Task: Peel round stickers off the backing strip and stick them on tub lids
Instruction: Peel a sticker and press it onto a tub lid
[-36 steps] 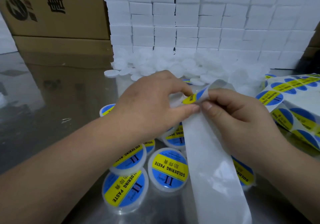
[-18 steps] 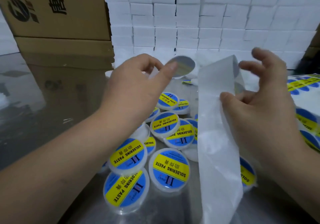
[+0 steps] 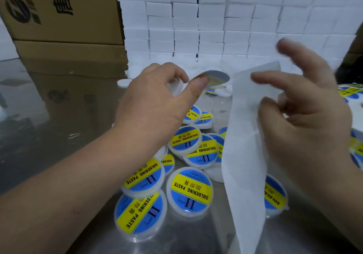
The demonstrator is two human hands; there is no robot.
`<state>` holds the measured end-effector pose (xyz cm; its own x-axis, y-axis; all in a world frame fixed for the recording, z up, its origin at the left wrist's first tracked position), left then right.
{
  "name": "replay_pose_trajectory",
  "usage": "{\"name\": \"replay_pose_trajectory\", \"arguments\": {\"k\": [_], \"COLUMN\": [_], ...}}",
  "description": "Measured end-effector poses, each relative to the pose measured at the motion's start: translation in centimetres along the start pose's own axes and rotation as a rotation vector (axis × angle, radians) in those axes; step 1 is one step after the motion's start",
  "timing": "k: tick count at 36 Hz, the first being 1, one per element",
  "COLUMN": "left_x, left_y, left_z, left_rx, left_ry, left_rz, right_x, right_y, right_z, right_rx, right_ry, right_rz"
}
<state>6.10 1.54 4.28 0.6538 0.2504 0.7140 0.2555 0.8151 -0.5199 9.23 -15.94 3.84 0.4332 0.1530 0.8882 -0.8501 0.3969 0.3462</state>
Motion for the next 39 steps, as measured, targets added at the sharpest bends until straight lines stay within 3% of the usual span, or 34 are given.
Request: {"name": "replay_pose_trajectory", "arguments": {"k": [5,11,15,23,30,32,34,36,39], "left_x": [-0.1,-0.3,-0.5,-0.4,-0.1,0.4,0.7,0.9,0.8], "left_y": [-0.2,-0.6,-1.2,-1.8,-0.7,-0.1,0.2,0.1,0.0], "left_z": [0.1,0.2,0.4,0.6,-0.1,0.1,0.3,0.0,-0.3], "left_rx": [0.015,0.05,0.058,0.108,0.149,-0.005,-0.377,-0.715,-0.94], "left_ry": [0.017,0.002,-0.006,0.03,0.036,-0.036,-0.098,-0.097,-0.011], "left_rz": [-0.037,-0.114,-0.196,-0.293,-0.206,-0.062,0.103,0.223,0.279], "right_x": [-0.2,-0.6,-0.4,-0.3,-0.2,0.2,0.3,0.0,-0.6], "right_y": [0.3,-0.9,-0.9,-1.2,-1.9,-2.3,-2.3,-1.7,-0.8], "right_z": [-0.2,-0.8,-0.7,-0.9,-1.0,-0.5,-0.3,-0.8,-1.6], "right_rx": [-0.002,0.281,0.422,0.469,0.47,0.484,0.451,0.456,0.508], "right_ry": [0.119,0.245,0.278,0.202,0.11,0.026,0.022,0.104,0.263], "right_rz": [0.03,-0.381,-0.47,-0.644,-0.707,-0.734,-0.7,-0.644,-0.573]}}
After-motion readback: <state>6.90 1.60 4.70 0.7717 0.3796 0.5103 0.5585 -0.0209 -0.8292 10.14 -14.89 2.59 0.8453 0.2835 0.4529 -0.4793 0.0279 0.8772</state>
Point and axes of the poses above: each hand's wrist, its own x-axis towards the middle knuckle, its own z-axis out of the back of the hand, y = z × x, the point moved 3 cm from there along x, towards the middle knuckle, and after that the axes turned 6 degrees about -z, right-handed, at the moved point
